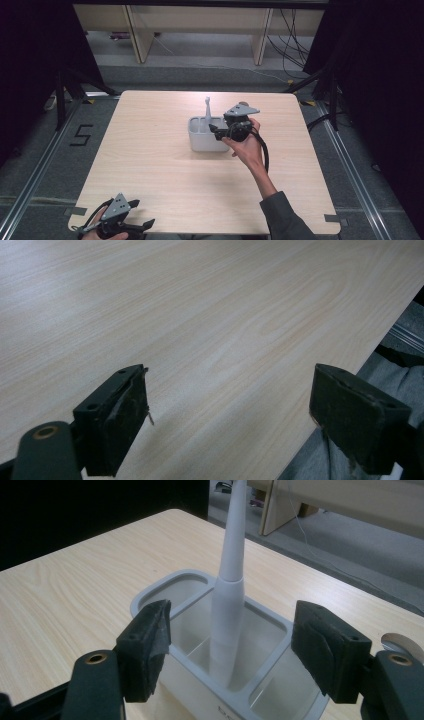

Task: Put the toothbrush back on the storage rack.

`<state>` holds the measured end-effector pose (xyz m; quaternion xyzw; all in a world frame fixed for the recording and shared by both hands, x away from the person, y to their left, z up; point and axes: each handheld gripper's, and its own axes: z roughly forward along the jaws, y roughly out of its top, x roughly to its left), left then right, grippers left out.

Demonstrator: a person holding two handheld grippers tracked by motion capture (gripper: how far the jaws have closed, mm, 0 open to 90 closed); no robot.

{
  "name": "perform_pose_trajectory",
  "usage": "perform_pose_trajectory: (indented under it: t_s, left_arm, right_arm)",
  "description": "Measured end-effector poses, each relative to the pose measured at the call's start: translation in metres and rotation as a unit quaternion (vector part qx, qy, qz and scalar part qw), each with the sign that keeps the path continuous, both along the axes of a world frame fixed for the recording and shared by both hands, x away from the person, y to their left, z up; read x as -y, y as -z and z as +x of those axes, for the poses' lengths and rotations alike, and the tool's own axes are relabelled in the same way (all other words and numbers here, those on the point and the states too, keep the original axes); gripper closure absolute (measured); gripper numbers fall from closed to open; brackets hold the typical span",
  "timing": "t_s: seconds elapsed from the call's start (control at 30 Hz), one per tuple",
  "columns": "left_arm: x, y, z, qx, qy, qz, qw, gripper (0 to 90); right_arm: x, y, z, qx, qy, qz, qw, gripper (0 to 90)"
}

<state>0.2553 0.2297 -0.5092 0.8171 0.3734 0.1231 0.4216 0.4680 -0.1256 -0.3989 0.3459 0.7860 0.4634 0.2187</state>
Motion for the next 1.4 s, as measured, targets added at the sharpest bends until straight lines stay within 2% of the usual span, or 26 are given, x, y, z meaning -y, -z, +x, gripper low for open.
perform_pose_trajectory:
  t_s: [0.03,0.07,0.1,0.17,0.43,0.57,0.6,0.63,0.7,0.77,0.8,0.9,0.93,0.97,1.0,1.07,1.17,1.2,1.33,1.37,1.4]
  left_arm:
    - [0.0,0.0,0.0,0.0,0.0,0.0,1.0,15.0]
    - [0.001,0.0,0.0,-0.001,-0.003,-0.01,0.9999,15.0]
    - [0.001,0.0,0.0,-0.001,-0.002,-0.007,1.0,15.0]
    - [0.0,0.0,0.0,0.0,0.001,0.003,1.0,15.0]
    - [0.0,0.0,0.0,0.0,-0.001,0.001,1.0,15.0]
    - [0.0,0.0,0.0,0.001,0.0,0.001,1.0,15.0]
    - [0.0,0.0,0.0,0.001,0.0,0.0,1.0,15.0]
    - [0.001,0.0,-0.001,0.0,-0.003,-0.011,0.9999,15.0]
    - [0.001,0.0,0.0,0.0,-0.004,-0.01,0.9999,15.0]
    - [0.001,0.0,0.0,-0.001,-0.004,-0.011,0.9999,15.0]
    - [0.001,0.0,0.0,0.0,-0.003,-0.01,0.9999,15.0]
    - [0.002,0.001,0.0,0.003,-0.004,-0.015,0.9999,15.0]
    - [0.001,0.001,0.0,0.003,-0.004,-0.015,0.9999,15.0]
    - [0.0,0.0,0.0,0.006,-0.002,-0.003,1.0,15.0]
    - [0.0,0.0,0.0,0.006,-0.002,-0.003,1.0,15.0]
    - [0.002,0.001,-0.001,0.003,-0.004,-0.017,0.9999,15.0]
    - [0.002,0.0,-0.001,0.003,-0.004,-0.016,0.9999,15.0]
    - [0.001,0.0,-0.001,0.003,-0.005,-0.016,0.9999,15.0]
    - [0.001,0.0,-0.001,0.003,-0.004,-0.016,0.9999,15.0]
    - [0.001,0.0,-0.001,0.001,-0.003,-0.014,0.9999,15.0]
    - [0.0,-0.001,-0.001,0.001,-0.002,-0.011,0.9999,15.0]
  right_arm:
    - [0.0,0.0,0.0,0.0,0.0,0.0,1.0,32.8]
    - [0.001,0.0,0.0,-0.002,-0.008,0.001,1.0,32.8]
    - [0.001,0.0,-0.002,-0.009,-0.003,0.005,0.9999,32.8]
    - [0.002,0.0,-0.003,0.0,-0.007,-0.001,1.0,32.8]
    - [0.007,0.0,-0.013,0.003,-0.01,0.007,0.9999,32.7]
    - [0.009,0.001,-0.016,-0.004,-0.01,0.007,0.9999,32.7]
    - [0.01,0.002,-0.016,0.003,-0.016,0.006,0.9998,32.7]
    - [0.01,0.002,-0.017,-0.001,-0.015,0.008,0.9998,32.7]
    - [0.012,0.003,-0.019,-0.006,-0.01,0.01,0.9999,32.7]
    - [0.014,0.003,-0.019,0.009,-0.014,0.003,0.9999,32.6]
    - [0.014,0.002,-0.021,-0.001,-0.013,0.006,0.9999,32.3]
    - [0.014,0.003,-0.024,-0.006,-0.012,0.015,0.9998,32.1]
    - [0.014,0.003,-0.023,0.002,-0.022,0.006,0.9997,31.9]
    - [0.014,0.002,-0.026,-0.001,-0.018,0.001,0.9998,31.2]
    - [0.014,0.002,-0.027,0.002,-0.017,0.001,0.9998,30.7]
    - [0.013,0.002,-0.029,0.0,-0.02,-0.001,0.9998,29.8]
    - [0.013,0.002,-0.03,0.006,-0.022,-0.008,0.9997,29.6]
    - [0.011,0.003,-0.033,-0.004,-0.025,-0.008,0.9996,29.2]
    - [0.011,0.004,-0.035,-0.002,-0.03,-0.01,0.9995,28.6]
    - [0.01,0.004,-0.038,-0.01,-0.023,-0.005,0.9997,28.5]
    - [0.011,0.005,-0.038,-0.006,-0.032,-0.014,0.9994,25.7]
